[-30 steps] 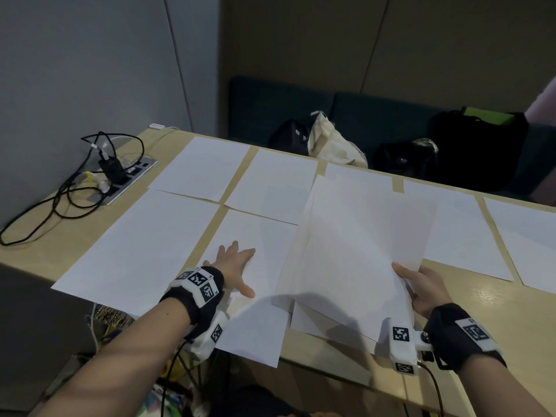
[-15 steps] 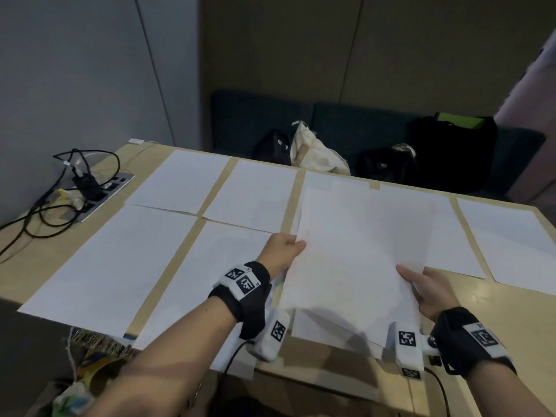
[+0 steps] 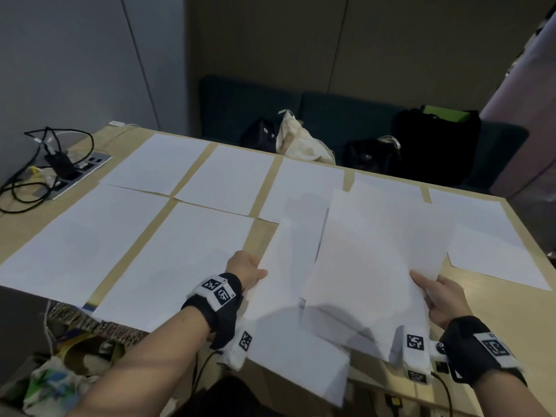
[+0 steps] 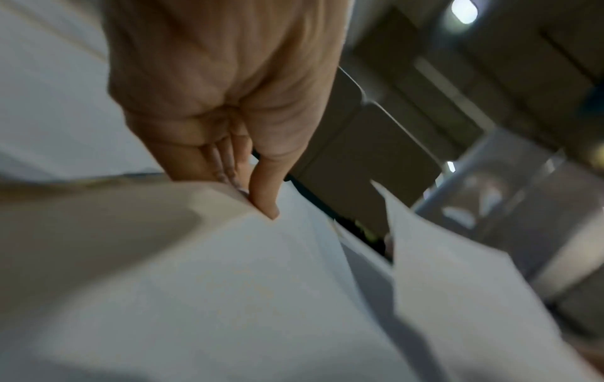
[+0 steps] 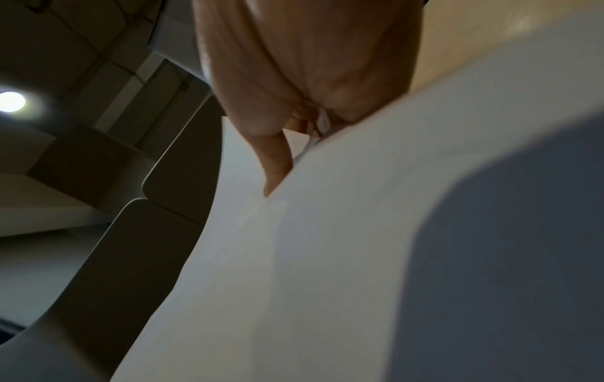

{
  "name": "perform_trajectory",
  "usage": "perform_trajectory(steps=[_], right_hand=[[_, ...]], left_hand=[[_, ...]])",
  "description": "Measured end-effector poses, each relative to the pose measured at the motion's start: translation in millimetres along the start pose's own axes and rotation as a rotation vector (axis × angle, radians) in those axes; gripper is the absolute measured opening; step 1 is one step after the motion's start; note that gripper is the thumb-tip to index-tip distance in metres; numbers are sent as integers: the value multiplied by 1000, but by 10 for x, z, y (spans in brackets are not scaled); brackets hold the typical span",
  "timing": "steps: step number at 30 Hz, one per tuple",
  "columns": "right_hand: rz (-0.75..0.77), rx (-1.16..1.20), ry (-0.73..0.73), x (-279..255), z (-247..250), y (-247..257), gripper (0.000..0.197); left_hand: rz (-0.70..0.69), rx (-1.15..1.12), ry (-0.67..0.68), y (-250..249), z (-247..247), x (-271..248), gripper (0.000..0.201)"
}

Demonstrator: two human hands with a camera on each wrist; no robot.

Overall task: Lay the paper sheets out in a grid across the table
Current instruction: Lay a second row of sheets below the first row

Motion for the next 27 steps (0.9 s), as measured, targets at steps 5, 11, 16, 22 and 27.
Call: perform_trajectory(steps=[5, 11, 16, 22, 27], right_hand=[[-21, 11, -28, 5, 199, -68, 10], [-49, 11, -50, 6, 293, -163, 16], [-24, 22, -37, -23, 260, -109, 35], [-33, 15, -29, -46, 249, -107, 38], [-26, -2, -51, -39, 393, -111, 21]], left_hand=[[-58, 87, -94, 35, -17, -13, 16], [-94, 376, -100, -11, -111, -12, 30], [-363, 572, -101, -394, -348, -234, 45], [-324, 816, 385, -131, -1025, -335, 103], [-289, 826, 356, -61, -978, -315, 106]])
Point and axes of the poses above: each hand's wrist, its own x-axis towards the middle knuckle, its own z-axis out of the back of the hand, y = z × x, the point moved 10 cm from there along x, towards the middle knuckle, and after that the axes turned 1 degree about x, right-handed, at the moved point
